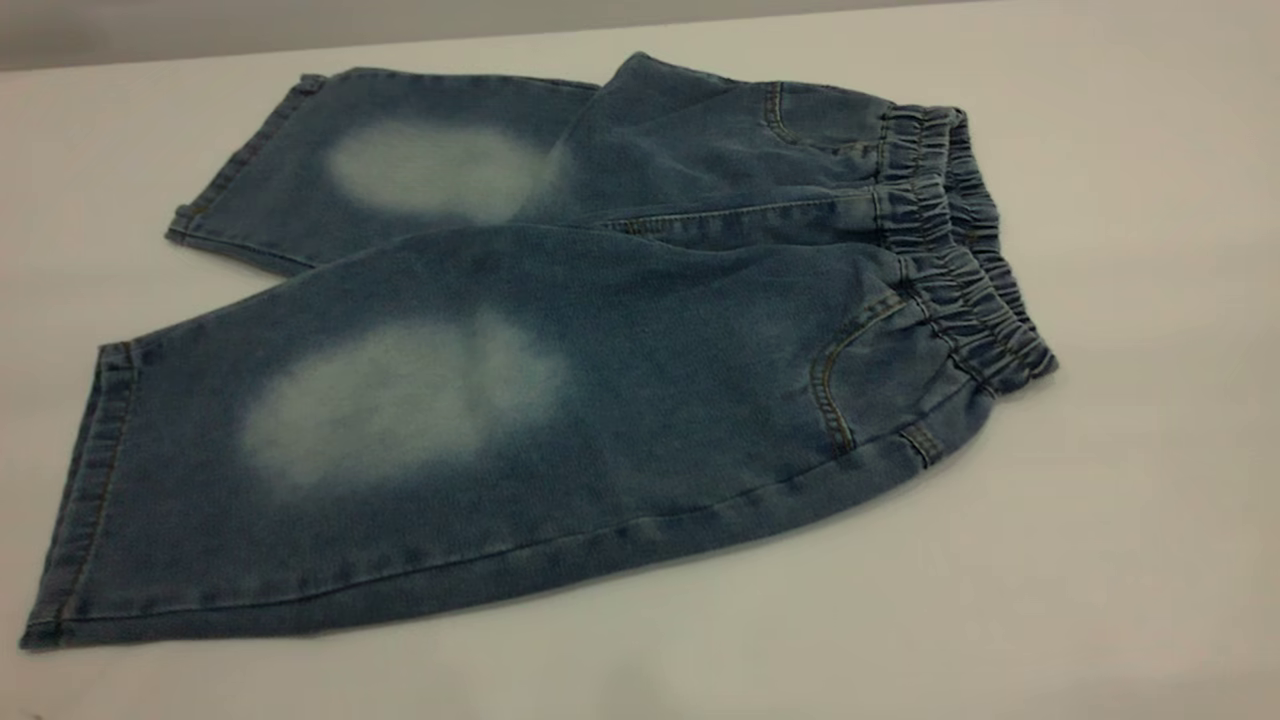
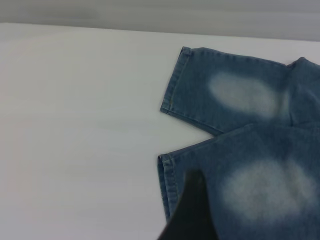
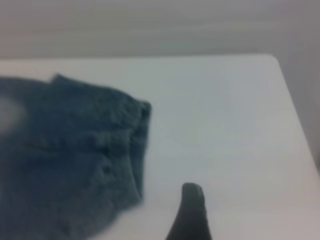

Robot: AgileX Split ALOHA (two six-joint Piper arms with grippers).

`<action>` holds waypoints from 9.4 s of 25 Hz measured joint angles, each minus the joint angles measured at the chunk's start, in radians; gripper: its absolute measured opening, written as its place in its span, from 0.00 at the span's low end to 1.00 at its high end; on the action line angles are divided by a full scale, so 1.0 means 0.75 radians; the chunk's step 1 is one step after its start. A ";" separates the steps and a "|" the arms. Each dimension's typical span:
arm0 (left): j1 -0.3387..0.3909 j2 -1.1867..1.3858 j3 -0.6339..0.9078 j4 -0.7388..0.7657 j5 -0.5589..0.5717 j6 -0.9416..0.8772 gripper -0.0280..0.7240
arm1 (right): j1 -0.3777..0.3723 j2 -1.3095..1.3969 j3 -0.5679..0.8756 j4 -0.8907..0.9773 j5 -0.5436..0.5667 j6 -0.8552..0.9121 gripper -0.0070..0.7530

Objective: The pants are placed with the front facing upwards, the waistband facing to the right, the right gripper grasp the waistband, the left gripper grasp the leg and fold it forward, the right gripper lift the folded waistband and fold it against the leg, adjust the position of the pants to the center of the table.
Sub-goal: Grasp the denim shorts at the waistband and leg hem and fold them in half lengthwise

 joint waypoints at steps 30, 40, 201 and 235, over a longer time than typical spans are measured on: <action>0.000 1.128 -0.159 -0.145 -0.710 -0.006 0.78 | 0.001 1.320 -0.144 0.452 -0.443 -0.255 0.69; 0.000 1.242 -0.159 -0.145 -0.833 0.025 0.78 | 0.001 1.657 -0.144 0.714 -0.510 -0.539 0.69; -0.117 1.951 0.160 0.094 -0.573 0.374 0.78 | 0.001 2.472 -0.091 1.998 -0.415 -1.953 0.06; -0.117 2.066 0.160 0.036 -0.729 0.360 0.78 | 0.001 2.472 -0.091 2.007 -0.410 -1.953 0.07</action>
